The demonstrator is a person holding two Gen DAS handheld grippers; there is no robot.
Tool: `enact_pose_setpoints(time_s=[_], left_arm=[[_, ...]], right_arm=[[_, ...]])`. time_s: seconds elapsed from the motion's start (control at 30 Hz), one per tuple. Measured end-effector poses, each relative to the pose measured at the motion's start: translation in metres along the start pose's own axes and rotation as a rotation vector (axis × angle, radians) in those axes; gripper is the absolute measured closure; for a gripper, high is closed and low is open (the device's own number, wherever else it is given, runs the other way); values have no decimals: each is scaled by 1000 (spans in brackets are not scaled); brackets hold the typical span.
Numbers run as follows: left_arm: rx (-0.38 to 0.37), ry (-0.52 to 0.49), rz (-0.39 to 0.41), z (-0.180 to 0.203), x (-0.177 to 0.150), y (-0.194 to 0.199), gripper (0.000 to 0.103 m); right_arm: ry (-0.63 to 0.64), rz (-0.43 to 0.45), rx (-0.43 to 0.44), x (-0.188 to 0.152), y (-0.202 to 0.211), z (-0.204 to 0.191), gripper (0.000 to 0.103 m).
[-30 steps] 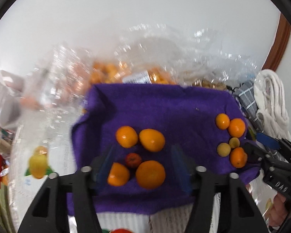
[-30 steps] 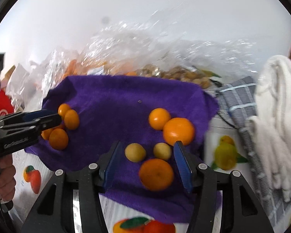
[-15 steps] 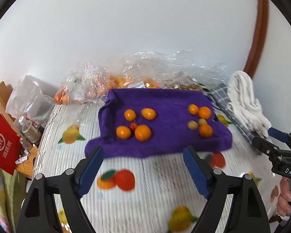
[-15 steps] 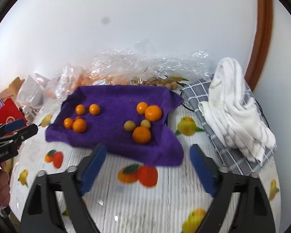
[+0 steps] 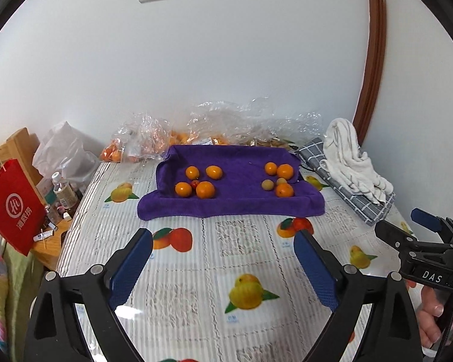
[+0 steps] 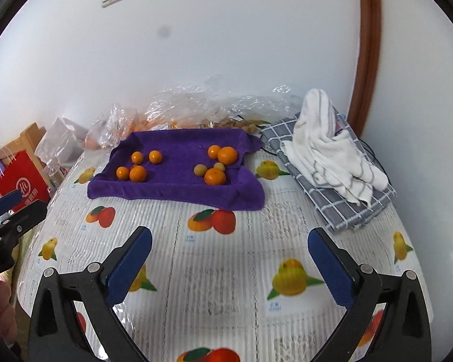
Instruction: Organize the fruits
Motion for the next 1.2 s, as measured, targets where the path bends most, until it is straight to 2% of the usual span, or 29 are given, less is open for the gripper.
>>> enact_pose_setpoints(time_s=[0.17, 0.5, 1.2], left_arm=[[-10, 18, 13, 1, -11, 16, 8], [1, -12, 49, 8, -15, 33, 8], [-7, -15, 46, 11, -17, 37, 8]], right_arm=[[9, 22, -15, -8, 18, -2, 1], [-3, 47, -33, -17, 35, 2, 1], [8, 65, -41, -21, 47, 0, 1]])
Point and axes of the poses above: each gripper's, at about its wrist camera, not at the fingertips, and y roughly against the way its jaws point, z to its right, x to its top, the point moved 2 cm from there along -y, roughly the way its jaws point, and after that the axes turned 13 degrees about y, right-handed, at the moved point
